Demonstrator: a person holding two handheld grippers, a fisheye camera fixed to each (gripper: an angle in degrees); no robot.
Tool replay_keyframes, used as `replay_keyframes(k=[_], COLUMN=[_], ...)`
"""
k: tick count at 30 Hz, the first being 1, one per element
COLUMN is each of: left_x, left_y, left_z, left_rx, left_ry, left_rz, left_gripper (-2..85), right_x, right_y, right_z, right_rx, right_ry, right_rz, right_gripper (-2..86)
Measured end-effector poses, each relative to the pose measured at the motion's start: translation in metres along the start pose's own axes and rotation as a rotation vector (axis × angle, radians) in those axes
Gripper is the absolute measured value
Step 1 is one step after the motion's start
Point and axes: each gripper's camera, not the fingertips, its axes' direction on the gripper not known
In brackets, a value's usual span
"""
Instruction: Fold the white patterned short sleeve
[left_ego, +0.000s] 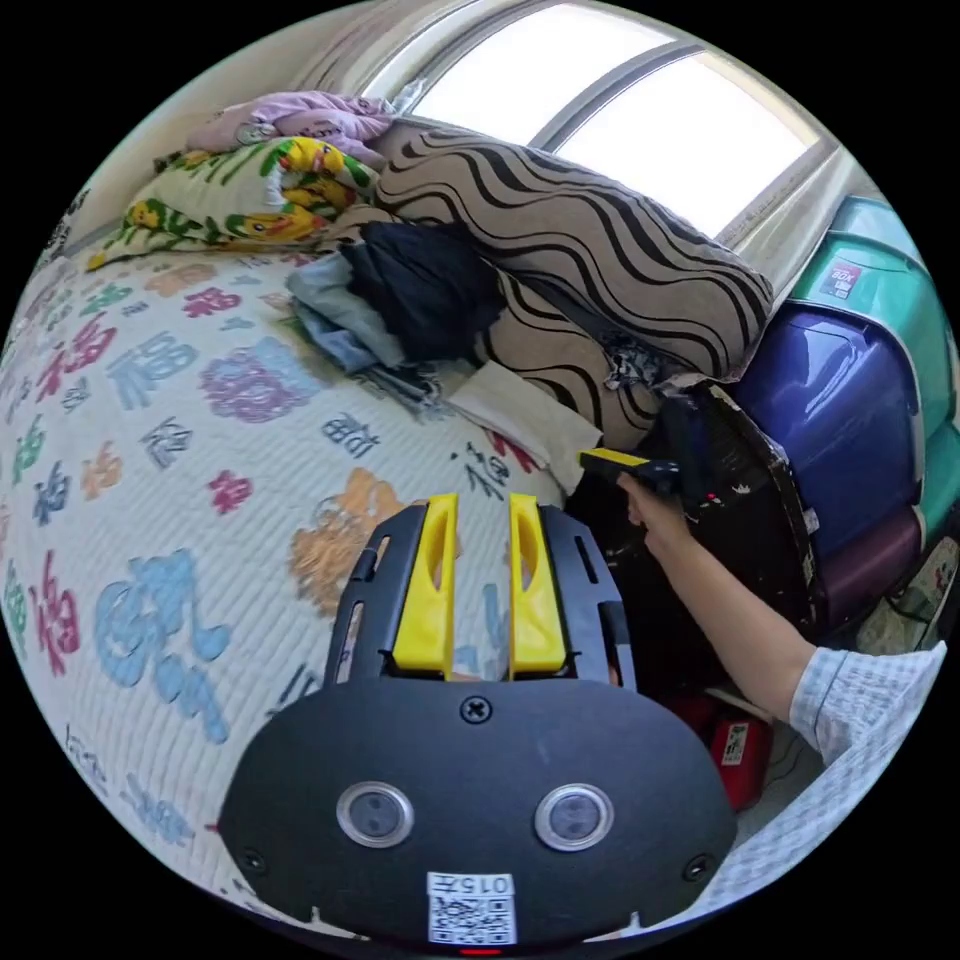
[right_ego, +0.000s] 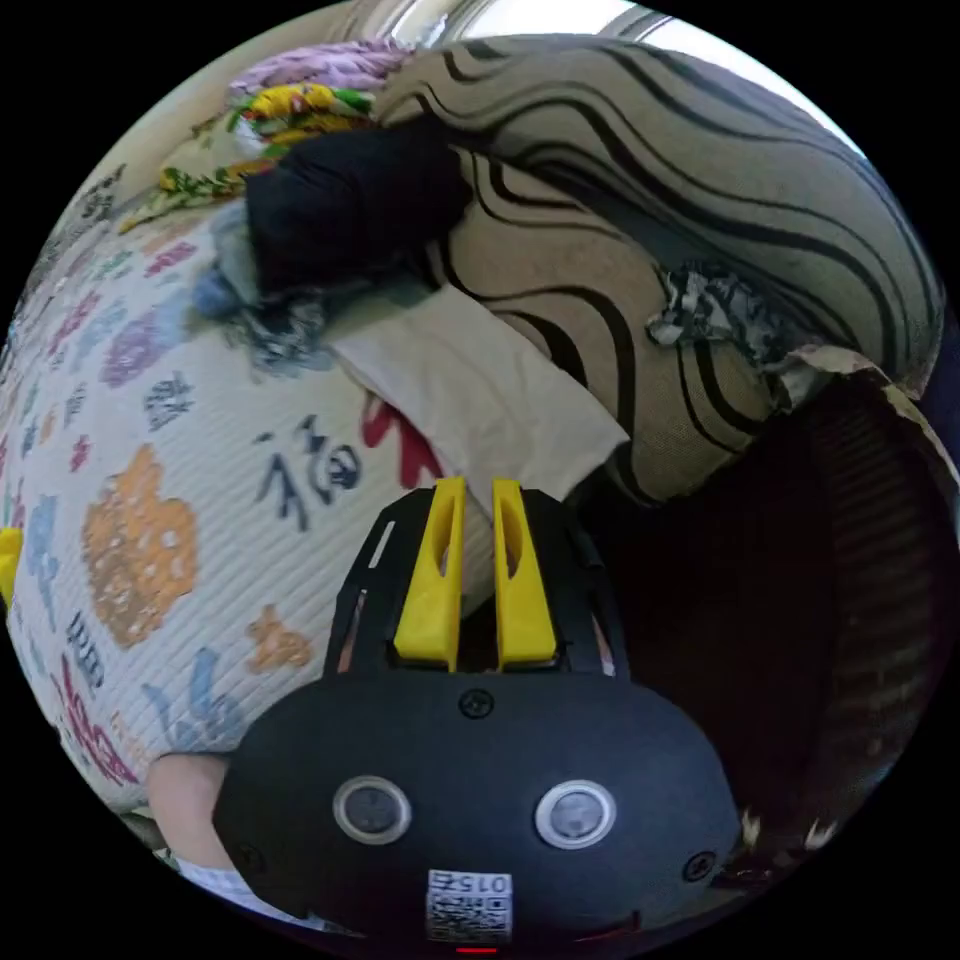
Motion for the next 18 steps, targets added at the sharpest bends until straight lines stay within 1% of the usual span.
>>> replay_keyframes(k=[3, 4, 6, 8, 10, 11, 13, 14, 16, 17, 18], left_x=[0.005, 0.005, 0.004, 0.002, 0.003, 0.005, 0.012, 0.014, 0.023, 0.024, 0.025], left_y=[-0.007, -0.006, -0.002, 0.004, 0.012, 0.013, 0.017, 0.018, 0.023, 0.026, 0.032], left_z=[0.051, 0.065, 0.078, 0.081, 0.080, 0.079, 0.071, 0.066, 0.037, 0.027, 0.003], left_rx=[-0.068, -0.088, -0.117, -0.127, -0.130, -0.134, -0.135, -0.126, -0.046, -0.025, 0.022], left_ry=[0.045, 0.052, 0.056, 0.057, 0.045, 0.033, 0.017, 0.017, -0.008, -0.006, 0.003], left_rz=[0.009, 0.013, 0.013, 0.014, 0.044, 0.051, 0.064, 0.067, 0.068, 0.066, 0.057], left_gripper=[8.1, 8.2, 8.2, 8.5, 10.2, 10.9, 14.0, 14.6, 15.6, 15.3, 14.6], right_x=[0.022, 0.030, 0.042, 0.053, 0.074, 0.079, 0.086, 0.087, 0.086, 0.086, 0.083], right_y=[-0.031, -0.036, -0.042, -0.037, -0.020, -0.015, 0.003, 0.007, 0.020, 0.023, 0.027], right_z=[0.034, 0.036, 0.019, -0.016, -0.086, -0.106, -0.181, -0.198, -0.260, -0.274, -0.300], right_rx=[-0.165, -0.184, -0.164, -0.065, 0.112, 0.154, 0.267, 0.288, 0.339, 0.347, 0.354], right_ry=[0.037, 0.009, -0.031, -0.152, -0.493, -0.571, -0.801, -0.855, -1.121, -1.181, -1.281], right_rz=[-0.027, -0.038, -0.030, -0.082, -0.099, -0.108, -0.207, -0.235, -0.327, -0.344, -0.382], right_gripper=[4.9, 2.0, -0.1, -0.7, -0.9, -1.0, -1.0, -1.0, -1.0, -1.0, -1.0])
